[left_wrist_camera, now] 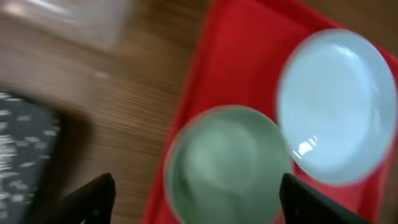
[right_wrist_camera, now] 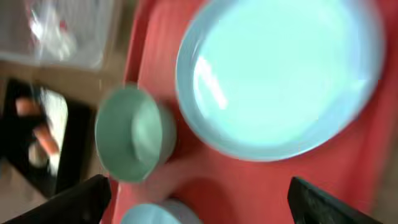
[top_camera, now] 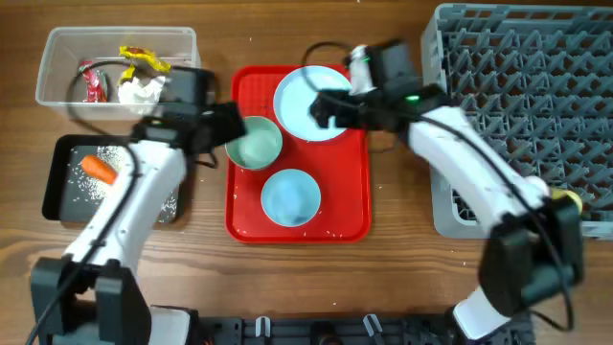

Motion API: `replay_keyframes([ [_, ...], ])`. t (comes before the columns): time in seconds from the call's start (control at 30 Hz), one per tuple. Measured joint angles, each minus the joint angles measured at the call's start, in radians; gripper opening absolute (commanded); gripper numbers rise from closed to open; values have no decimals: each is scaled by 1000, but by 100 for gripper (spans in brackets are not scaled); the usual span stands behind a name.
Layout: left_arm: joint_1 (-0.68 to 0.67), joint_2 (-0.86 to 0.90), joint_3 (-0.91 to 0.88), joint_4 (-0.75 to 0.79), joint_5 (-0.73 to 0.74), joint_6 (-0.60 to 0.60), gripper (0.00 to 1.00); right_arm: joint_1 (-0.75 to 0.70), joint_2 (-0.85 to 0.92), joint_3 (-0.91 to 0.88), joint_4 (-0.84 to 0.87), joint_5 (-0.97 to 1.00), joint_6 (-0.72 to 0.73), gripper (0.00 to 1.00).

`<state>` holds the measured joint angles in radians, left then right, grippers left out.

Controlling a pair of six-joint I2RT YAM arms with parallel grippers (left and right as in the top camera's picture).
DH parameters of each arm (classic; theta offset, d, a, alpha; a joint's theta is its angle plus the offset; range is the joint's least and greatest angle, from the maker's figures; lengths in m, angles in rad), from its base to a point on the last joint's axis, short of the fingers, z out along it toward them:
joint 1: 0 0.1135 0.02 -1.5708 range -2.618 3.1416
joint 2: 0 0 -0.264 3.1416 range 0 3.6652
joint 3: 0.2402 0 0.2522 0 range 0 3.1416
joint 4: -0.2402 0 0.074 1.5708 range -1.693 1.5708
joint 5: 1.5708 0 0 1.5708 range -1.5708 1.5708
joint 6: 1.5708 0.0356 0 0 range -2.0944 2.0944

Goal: Sort waste into correct bins and load items into the dishwasher rack
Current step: 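Grasp the white rice bowl with the right gripper and lift it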

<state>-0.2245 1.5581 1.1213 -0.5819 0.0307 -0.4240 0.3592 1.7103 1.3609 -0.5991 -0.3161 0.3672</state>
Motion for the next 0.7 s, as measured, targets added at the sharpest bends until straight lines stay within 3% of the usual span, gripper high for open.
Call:
replay_keyframes([
  [0.03, 105, -7, 0, -35, -23, -44, 100, 78, 108, -5, 106, -63, 51, 86],
  [0.1, 156, -12, 0, -76, -23, -61, 100, 153, 206, 10, 273, -87, 129, 82],
  [0.27, 254, -14, 0, -114, -34, -68, 100, 238, 360, 5, 319, -114, 241, 61],
  [0.33, 257, -14, 0, -114, -34, -68, 100, 235, 360, 5, 329, -109, 265, 50],
  [0.47, 257, -14, 0, -129, -34, -69, 100, 236, 360, 5, 335, -91, 288, 4],
  [0.7, 257, -14, 0, -137, -34, -69, 100, 235, 359, 13, 326, -45, 288, 4],
])
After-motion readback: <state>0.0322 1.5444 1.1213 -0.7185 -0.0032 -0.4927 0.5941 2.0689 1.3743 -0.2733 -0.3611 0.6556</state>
